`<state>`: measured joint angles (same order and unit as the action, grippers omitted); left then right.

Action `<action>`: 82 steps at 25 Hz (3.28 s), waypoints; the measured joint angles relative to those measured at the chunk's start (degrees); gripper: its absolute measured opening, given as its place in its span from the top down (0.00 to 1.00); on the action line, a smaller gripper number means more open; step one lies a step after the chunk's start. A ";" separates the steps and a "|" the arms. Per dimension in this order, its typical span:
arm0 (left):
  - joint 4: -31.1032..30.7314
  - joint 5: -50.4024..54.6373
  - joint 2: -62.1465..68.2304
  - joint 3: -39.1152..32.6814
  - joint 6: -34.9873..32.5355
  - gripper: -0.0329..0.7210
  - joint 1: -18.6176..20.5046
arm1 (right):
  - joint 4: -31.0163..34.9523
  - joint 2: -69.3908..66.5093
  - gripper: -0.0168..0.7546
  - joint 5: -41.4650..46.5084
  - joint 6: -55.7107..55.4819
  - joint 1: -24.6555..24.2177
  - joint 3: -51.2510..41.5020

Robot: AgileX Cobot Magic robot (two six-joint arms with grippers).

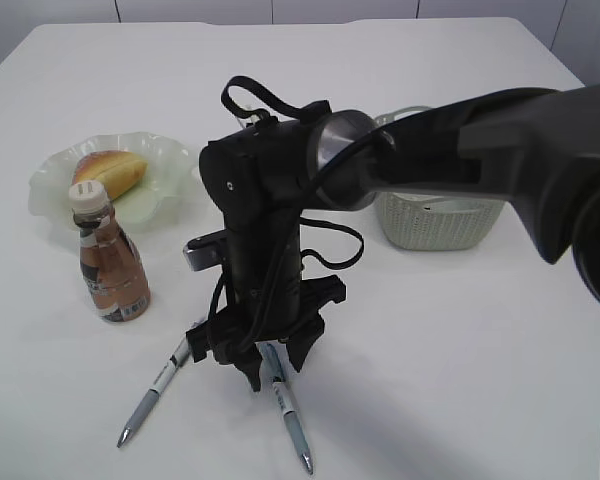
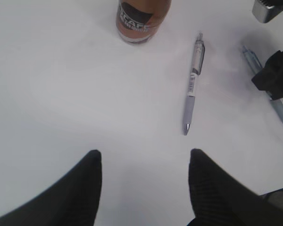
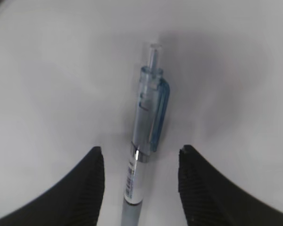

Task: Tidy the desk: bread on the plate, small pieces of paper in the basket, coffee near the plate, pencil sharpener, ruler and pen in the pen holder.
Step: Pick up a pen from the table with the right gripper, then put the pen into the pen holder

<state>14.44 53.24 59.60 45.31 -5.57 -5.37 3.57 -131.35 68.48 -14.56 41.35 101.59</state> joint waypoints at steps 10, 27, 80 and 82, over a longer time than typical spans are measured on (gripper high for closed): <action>0.00 0.21 0.00 0.00 0.00 0.38 -0.05 | 0.16 -1.43 0.49 -3.15 -2.46 0.00 0.00; 0.00 0.46 0.00 0.00 0.00 0.38 -0.05 | 0.16 -1.60 0.75 -4.21 -2.71 0.00 0.00; 0.00 0.95 0.00 0.00 0.00 0.38 -0.05 | -9.62 13.04 0.86 -62.06 -1.42 -17.15 0.00; 0.00 0.95 0.00 0.00 0.00 0.38 -0.05 | -9.86 11.71 0.86 -64.53 -1.42 -17.38 0.00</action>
<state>14.44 54.19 59.60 45.31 -5.57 -5.43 -6.29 -119.64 3.95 -15.98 23.97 101.59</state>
